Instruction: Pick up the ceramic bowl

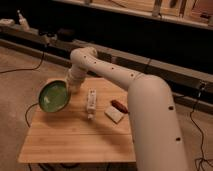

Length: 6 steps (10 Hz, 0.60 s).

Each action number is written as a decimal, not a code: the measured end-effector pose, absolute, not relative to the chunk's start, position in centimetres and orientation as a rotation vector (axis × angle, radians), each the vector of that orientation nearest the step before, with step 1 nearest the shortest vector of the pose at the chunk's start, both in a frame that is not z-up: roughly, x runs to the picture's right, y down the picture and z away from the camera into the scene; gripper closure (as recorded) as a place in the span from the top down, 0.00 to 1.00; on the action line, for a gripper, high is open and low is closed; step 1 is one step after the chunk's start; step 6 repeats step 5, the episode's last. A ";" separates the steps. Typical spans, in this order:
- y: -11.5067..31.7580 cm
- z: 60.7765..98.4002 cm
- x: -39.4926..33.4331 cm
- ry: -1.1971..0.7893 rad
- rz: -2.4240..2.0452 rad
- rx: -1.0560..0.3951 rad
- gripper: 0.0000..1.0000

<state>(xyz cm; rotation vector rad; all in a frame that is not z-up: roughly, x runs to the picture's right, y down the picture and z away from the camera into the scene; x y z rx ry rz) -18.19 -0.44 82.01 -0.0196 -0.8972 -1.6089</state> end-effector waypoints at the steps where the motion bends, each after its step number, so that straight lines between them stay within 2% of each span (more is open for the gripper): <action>1: -1.1 80.1 -17.5 -0.894 -1.596 0.024 0.00; 3: -1.4 78.2 -17.0 -0.905 -1.583 0.060 0.00; 6: -1.3 78.0 -17.3 -0.910 -1.588 0.064 0.00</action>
